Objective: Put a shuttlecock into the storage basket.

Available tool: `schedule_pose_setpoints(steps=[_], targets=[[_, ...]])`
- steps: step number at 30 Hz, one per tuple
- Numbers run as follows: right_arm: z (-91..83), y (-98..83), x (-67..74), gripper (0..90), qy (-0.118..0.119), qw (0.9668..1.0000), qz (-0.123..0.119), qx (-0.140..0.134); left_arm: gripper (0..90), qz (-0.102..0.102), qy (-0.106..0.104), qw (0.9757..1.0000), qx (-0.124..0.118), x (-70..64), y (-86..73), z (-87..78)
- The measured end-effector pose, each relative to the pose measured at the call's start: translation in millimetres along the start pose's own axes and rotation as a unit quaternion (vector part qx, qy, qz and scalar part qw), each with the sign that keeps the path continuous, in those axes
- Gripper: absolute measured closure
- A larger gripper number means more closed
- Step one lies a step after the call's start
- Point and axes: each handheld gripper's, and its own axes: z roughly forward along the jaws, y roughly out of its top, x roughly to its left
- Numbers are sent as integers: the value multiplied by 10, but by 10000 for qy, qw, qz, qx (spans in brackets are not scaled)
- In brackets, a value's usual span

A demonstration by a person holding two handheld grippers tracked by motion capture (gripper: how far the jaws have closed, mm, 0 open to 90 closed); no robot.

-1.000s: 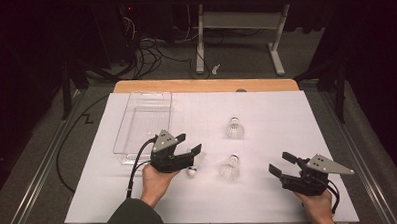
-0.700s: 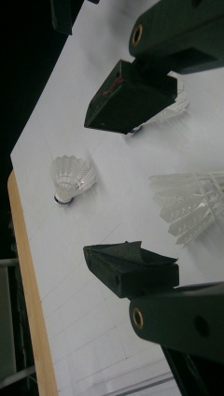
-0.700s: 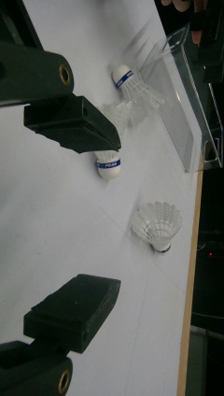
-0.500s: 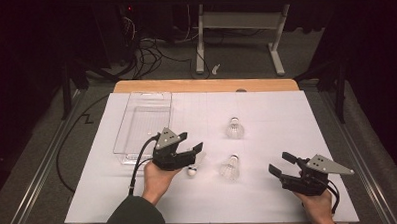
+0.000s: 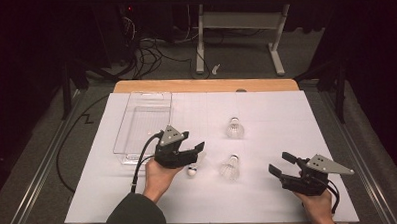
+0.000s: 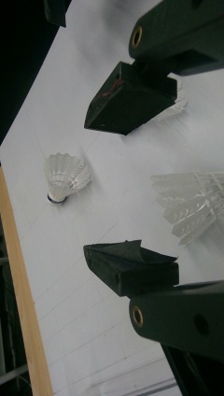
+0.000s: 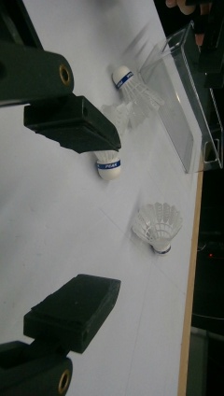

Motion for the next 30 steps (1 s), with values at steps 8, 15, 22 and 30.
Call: schedule_pose_setpoints(steps=[8,15,22,30], targets=[[3,0,-1,283,4,10000,5,11,356,-64,83,9993,348,1,87,-14],[5,0,-3,282,-10,10000,13,24,379,-123,-50,9974,703,-20,166,-33],[3,0,-3,282,0,10000,7,12,392,-120,6,9942,1068,-46,237,-28],[12,1,-4,283,16,10000,-3,33,414,-130,102,9879,1541,-46,235,3]])
